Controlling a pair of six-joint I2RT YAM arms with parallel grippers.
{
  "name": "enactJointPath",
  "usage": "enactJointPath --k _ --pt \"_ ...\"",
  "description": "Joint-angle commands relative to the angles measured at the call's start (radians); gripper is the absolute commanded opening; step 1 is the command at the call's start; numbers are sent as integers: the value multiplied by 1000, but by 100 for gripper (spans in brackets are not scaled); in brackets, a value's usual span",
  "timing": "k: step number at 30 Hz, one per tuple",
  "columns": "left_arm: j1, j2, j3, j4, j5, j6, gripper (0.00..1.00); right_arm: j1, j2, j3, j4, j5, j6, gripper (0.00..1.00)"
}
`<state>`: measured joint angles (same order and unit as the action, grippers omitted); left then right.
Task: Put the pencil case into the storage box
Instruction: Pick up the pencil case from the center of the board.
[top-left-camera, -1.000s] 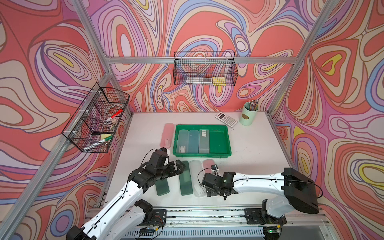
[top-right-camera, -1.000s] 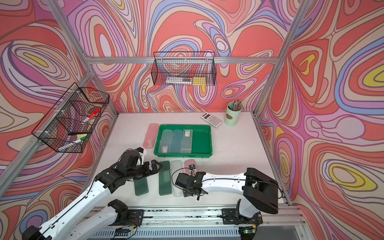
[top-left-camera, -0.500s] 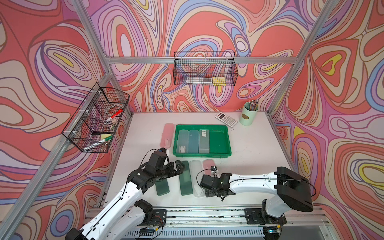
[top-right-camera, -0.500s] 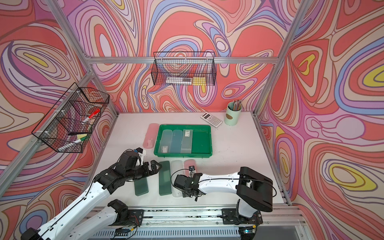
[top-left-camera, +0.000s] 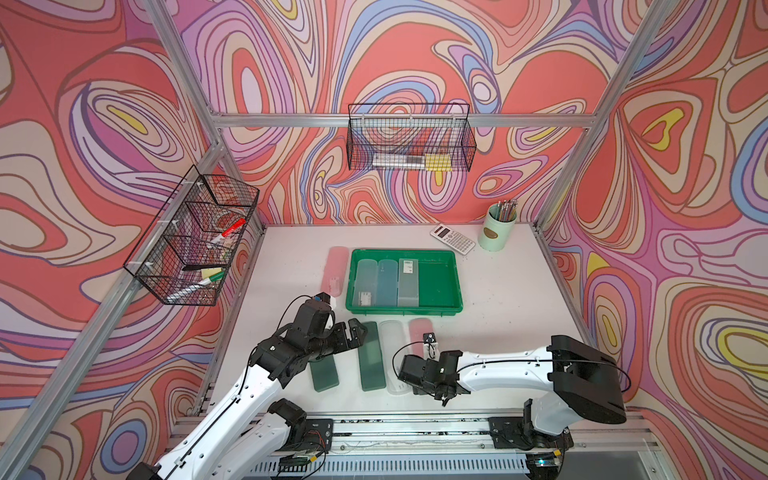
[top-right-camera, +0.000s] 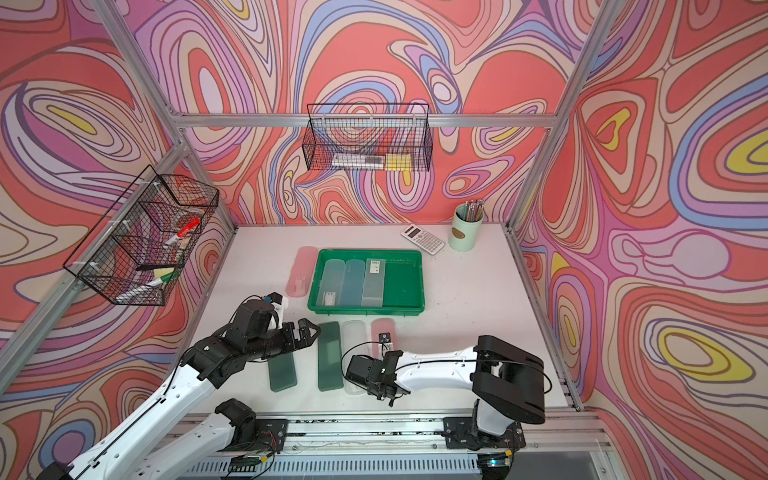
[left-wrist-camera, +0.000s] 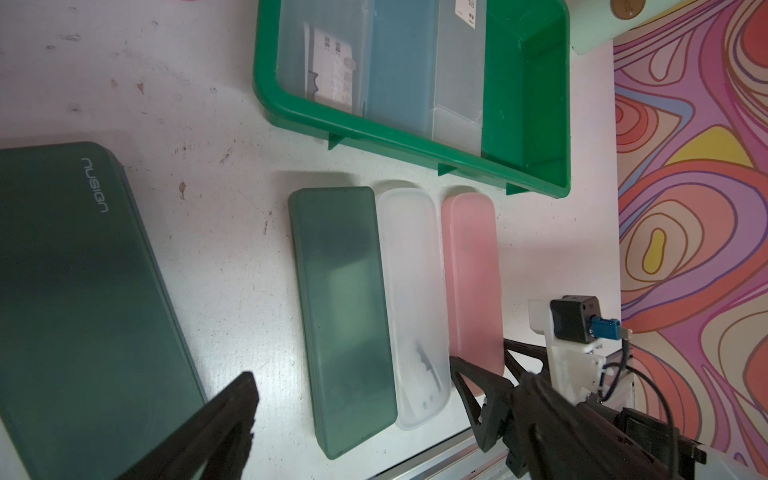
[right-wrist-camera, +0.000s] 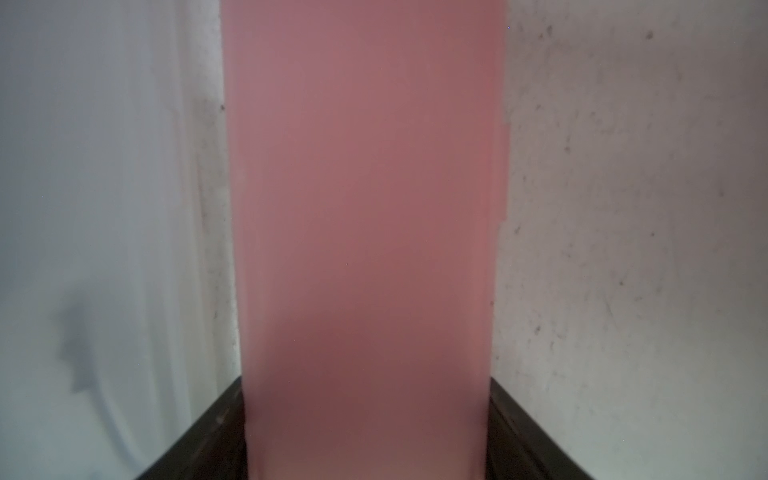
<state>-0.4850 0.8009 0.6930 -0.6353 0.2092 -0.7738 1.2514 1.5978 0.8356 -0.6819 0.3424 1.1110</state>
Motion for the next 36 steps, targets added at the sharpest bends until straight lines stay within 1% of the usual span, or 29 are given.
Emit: enactJointPath --k 1,4,8,13,17,20,25,31,36 --pt "-4 -7 29 -35 -9 23 99 35 -6 -28 -87 53 25 70" --pt "-4 8 42 -39 11 27 99 77 -3 -16 -125 80 59 69" --pt "-7 3 49 -46 6 23 99 118 -7 -3 -172 102 107 68" --pt "-9 -12 68 -61 -2 22 99 162 -76 -7 -188 125 137 66" --pt "-9 -29 77 -54 1 20 99 200 -125 19 -245 180 124 65" --pt "-8 -49 77 -33 -4 7 99 204 -147 42 -294 201 99 65" --pt "-8 -51 101 -45 -18 9 99 207 -197 54 -306 211 52 65" --pt "-7 -60 124 -48 -37 14 99 209 -302 48 -308 243 43 64" --pt "-9 -23 152 -14 -33 27 99 209 -383 50 -308 269 42 64"
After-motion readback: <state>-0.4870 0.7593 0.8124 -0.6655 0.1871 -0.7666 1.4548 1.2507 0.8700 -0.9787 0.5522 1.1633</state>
